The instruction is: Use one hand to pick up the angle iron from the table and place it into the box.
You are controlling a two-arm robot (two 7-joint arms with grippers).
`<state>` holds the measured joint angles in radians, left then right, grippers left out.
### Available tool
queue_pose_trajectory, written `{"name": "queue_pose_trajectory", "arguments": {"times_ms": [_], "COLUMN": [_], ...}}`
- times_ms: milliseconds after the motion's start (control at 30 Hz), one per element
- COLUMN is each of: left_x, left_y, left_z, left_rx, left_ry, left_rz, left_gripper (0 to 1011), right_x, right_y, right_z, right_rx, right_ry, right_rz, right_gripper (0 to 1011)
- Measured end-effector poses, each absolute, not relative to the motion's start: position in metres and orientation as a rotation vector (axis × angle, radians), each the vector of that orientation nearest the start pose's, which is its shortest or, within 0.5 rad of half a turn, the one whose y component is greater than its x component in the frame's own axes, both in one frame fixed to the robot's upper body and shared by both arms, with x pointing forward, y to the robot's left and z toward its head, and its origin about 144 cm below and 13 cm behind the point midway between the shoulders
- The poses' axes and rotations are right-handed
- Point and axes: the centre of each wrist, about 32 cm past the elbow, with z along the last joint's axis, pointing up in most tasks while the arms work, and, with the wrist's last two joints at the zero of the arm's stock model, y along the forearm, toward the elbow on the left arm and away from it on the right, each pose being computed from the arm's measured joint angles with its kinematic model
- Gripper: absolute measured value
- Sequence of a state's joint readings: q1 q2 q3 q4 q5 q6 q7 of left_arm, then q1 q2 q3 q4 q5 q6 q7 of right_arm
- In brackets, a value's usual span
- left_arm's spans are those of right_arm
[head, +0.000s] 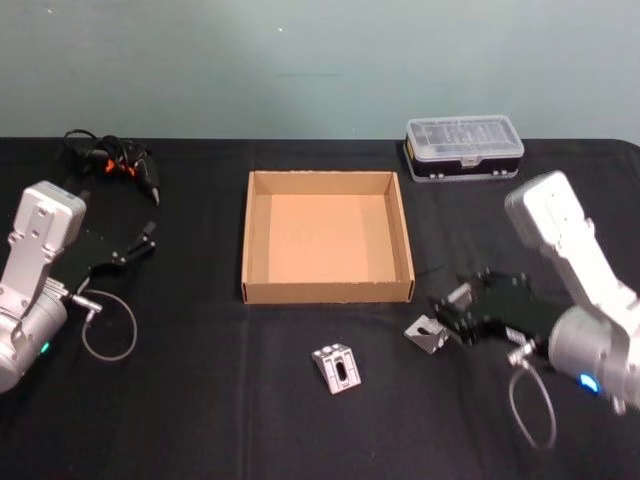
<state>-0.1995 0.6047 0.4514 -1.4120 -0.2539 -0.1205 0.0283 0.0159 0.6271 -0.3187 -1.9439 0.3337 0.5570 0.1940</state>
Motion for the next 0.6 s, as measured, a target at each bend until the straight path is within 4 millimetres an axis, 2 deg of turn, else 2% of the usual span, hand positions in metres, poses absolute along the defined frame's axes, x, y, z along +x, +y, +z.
{"name": "queue_pose_trajectory", "arguments": {"times_ms": [167,200,300,333,600], "left_x": [0.489,0.489,0.489,0.489,0.489], "left_y": [0.310,0.310,0.310,0.310,0.310], "left_z": [1.140,1.140,1.140,1.140,1.140], "left_rx": [0.304,0.304,0.305,0.305,0.304], "left_ry": [-0.285,-0.285,-0.285,-0.285,-0.285], "left_rz": [1.248,1.248,1.248,1.248,1.248], "left_gripper": [1011,1011,1011,1011,1011], "right_x": [0.464,0.464,0.485,0.496,0.542], "right_y": [-0.252,-0.252,-0.248,-0.245,-0.225], "right_z": [1.245,1.245,1.246,1.246,1.237], "right_rx": [-0.483,-0.483,-0.473,-0.467,-0.441], "right_ry": [0.038,0.038,0.032,0.031,0.011], "right_rz": [-0.971,-0.971,-0.969,-0.968,-0.945], "right_gripper": [468,468,468,468,468]}}
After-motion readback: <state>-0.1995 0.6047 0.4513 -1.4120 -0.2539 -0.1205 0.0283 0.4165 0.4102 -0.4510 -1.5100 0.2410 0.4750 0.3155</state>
